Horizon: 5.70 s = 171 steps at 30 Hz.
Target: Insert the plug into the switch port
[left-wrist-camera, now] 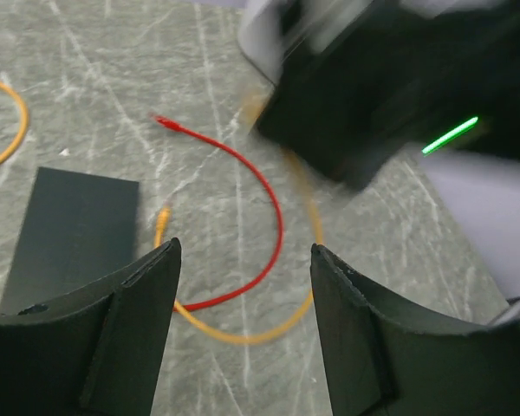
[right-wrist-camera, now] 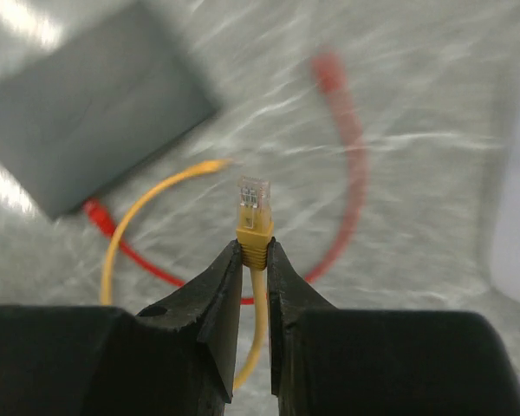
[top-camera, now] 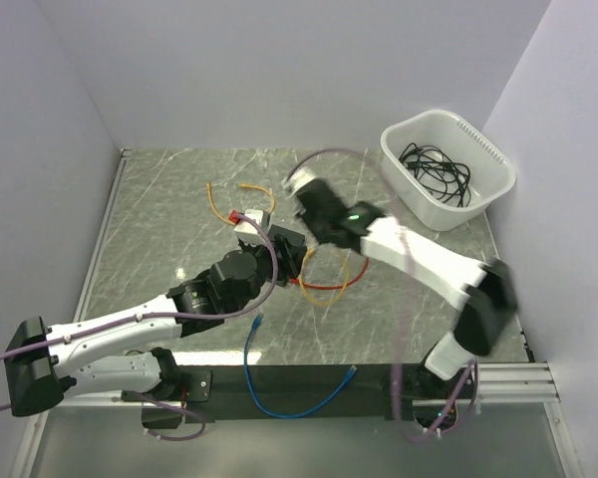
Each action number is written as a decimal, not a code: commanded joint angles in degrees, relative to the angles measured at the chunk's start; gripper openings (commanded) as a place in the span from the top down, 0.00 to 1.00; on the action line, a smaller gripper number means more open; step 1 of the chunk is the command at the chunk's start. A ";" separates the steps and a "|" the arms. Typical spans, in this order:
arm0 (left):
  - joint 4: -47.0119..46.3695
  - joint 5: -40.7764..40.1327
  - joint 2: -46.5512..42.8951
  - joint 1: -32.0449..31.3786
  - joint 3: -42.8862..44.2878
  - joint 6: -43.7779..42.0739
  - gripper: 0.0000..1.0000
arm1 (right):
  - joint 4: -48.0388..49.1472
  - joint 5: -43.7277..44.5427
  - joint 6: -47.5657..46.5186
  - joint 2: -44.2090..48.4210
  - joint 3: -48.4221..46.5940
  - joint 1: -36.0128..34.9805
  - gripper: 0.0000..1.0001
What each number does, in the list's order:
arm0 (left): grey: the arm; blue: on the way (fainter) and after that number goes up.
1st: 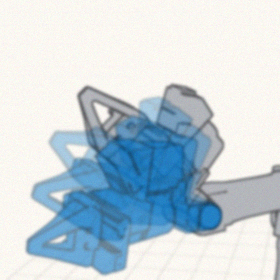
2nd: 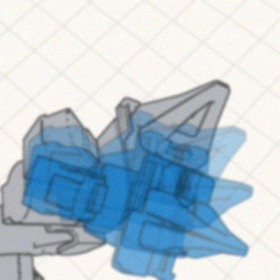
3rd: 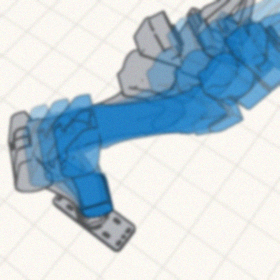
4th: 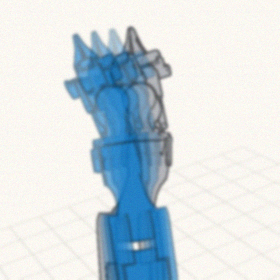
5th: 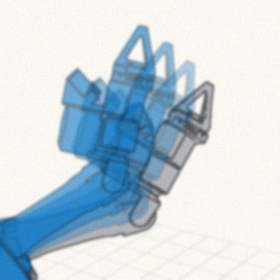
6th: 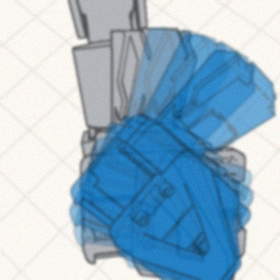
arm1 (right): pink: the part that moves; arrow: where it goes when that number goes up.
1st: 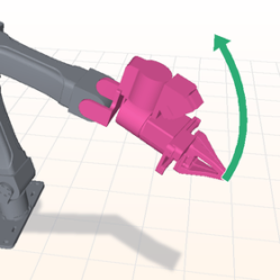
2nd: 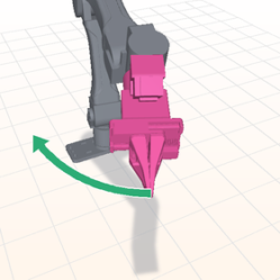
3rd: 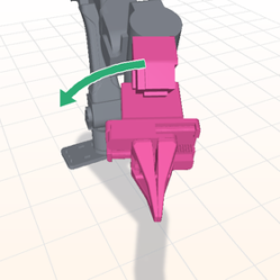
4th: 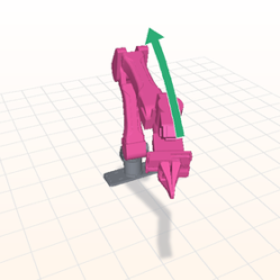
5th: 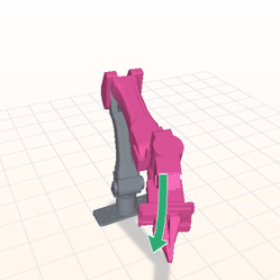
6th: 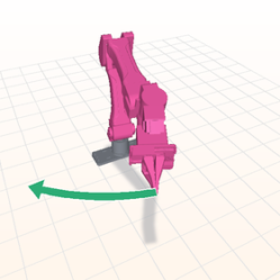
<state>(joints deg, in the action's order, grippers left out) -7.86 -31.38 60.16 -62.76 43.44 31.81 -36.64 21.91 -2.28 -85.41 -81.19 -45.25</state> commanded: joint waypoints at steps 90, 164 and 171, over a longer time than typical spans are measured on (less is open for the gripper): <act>-22.99 35.51 27.38 37.71 -12.94 4.75 0.66 | 15.99 -24.29 14.77 -19.62 12.90 -9.68 1.00; -34.15 48.59 38.36 44.74 -17.60 8.00 0.99 | 14.14 -23.14 17.40 -26.13 2.97 -7.22 1.00; -36.79 51.15 41.26 45.62 -18.57 9.49 0.99 | 14.49 -22.18 17.23 -26.13 2.17 -6.87 1.00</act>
<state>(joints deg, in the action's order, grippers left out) -48.75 17.19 98.54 -17.06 27.16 41.30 -27.18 -2.28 14.59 -111.50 -75.53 -53.12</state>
